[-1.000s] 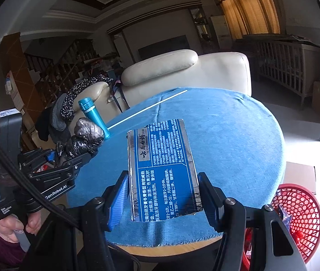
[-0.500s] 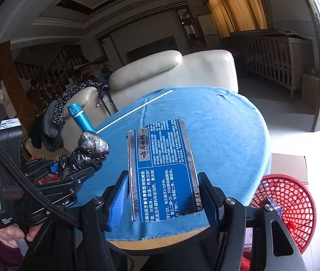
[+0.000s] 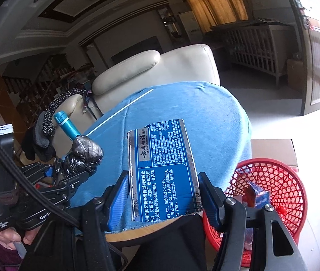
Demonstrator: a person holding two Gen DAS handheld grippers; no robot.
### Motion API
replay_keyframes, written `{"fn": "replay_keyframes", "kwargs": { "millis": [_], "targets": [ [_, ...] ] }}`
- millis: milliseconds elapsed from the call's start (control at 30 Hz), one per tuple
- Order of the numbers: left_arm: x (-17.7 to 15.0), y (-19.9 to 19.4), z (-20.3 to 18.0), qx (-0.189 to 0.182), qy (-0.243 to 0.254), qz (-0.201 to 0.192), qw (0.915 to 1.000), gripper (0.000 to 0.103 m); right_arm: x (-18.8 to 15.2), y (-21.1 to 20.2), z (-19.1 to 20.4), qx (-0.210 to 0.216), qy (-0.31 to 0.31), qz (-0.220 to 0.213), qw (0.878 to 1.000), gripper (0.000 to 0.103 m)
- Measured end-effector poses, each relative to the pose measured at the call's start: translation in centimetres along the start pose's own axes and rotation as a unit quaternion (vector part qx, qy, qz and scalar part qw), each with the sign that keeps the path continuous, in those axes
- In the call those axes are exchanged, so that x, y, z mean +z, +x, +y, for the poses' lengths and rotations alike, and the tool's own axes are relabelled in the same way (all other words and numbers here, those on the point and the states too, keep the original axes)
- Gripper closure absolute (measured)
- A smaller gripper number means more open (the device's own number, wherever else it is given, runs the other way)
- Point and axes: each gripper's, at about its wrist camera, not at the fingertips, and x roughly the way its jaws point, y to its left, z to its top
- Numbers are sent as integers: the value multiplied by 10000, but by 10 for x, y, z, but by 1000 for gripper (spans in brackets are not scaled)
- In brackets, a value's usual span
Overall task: Collect trash
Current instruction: 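Carry the black bag and blue box toward the red basket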
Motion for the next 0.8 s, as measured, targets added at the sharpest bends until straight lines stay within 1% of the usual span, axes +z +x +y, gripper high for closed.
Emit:
{"fn": "replay_keyframes", "kwargs": {
  "millis": [567,800],
  "targets": [
    [13,7,-51,-290,600,127,9977,59,-10,-7,-52,-169,579,6,9982,39],
    [18,7,-66,-370,765,122,9963,59,-11,-13,-66,-234,697,-51,9973,39]
  ]
}}
